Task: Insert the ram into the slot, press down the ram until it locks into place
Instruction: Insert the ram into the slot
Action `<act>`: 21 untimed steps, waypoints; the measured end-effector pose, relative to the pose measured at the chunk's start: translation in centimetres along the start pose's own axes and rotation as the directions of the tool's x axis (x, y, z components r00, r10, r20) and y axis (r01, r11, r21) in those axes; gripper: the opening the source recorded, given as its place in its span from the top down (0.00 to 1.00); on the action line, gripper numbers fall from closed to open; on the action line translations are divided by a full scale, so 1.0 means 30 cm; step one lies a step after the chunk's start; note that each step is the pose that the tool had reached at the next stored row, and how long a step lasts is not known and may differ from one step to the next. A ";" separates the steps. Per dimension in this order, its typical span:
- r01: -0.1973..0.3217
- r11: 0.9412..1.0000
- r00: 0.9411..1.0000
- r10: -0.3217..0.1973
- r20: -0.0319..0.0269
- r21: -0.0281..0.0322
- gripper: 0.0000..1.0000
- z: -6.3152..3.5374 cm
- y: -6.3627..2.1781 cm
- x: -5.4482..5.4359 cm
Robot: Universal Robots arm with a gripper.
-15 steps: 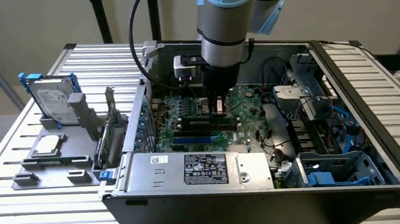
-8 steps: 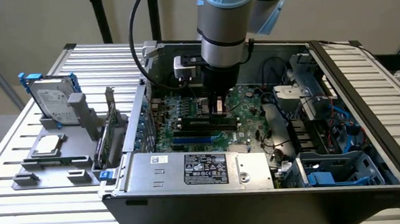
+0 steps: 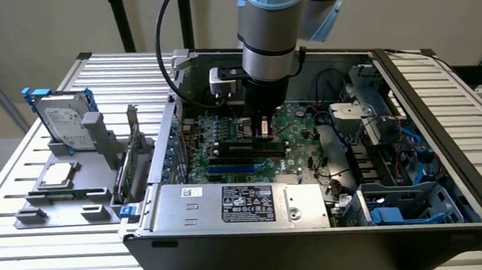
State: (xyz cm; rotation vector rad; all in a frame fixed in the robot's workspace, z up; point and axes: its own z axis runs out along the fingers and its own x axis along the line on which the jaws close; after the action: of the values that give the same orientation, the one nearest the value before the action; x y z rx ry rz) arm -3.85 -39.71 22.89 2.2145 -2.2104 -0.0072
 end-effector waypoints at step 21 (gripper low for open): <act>0.000 1.000 1.000 0.000 -0.009 0.004 0.87 0.004 0.000 0.000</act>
State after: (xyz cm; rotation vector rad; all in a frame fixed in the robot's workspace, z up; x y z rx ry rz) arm -3.86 -39.71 22.78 2.2123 -2.2083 0.0069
